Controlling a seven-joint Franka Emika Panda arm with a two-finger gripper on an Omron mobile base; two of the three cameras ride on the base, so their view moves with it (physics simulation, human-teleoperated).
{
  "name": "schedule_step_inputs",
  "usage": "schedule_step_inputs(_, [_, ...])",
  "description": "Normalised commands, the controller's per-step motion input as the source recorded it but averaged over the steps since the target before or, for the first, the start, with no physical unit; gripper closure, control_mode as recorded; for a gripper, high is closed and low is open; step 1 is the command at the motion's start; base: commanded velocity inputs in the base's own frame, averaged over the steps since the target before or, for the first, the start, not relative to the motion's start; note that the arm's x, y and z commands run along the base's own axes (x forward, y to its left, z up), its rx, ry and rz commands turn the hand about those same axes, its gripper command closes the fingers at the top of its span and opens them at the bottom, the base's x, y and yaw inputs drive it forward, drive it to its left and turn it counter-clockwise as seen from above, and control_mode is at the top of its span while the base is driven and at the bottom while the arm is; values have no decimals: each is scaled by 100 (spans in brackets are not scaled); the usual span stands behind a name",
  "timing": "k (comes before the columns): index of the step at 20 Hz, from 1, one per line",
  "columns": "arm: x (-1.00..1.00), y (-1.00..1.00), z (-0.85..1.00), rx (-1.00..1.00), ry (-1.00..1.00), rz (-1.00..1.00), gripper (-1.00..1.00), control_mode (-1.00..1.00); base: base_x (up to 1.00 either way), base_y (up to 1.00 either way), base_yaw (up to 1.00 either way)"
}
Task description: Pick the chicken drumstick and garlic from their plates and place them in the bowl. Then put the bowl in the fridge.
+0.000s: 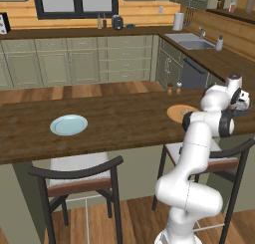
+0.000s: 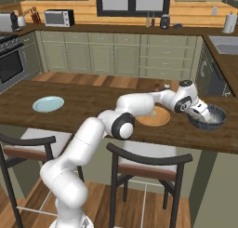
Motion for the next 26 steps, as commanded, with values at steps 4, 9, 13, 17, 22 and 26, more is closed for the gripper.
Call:
schedule_step_inputs(4, [6,-27,2,1,0,0,100,-100,0,0,0])
schedule_step_inputs(9, [0,-5,9,0,0,0,100,-100,0,0,0])
schedule_step_inputs(13, [0,0,2,0,0,0,100,-100,0,0,0])
schedule_step_inputs(17, [0,0,-6,0,0,0,100,-100,0,0,0])
schedule_step_inputs(22, [0,0,-6,0,0,0,-100,-100,0,0,0])
schedule_step_inputs(26, [0,-1,0,0,0,0,-100,-100,0,0,0])
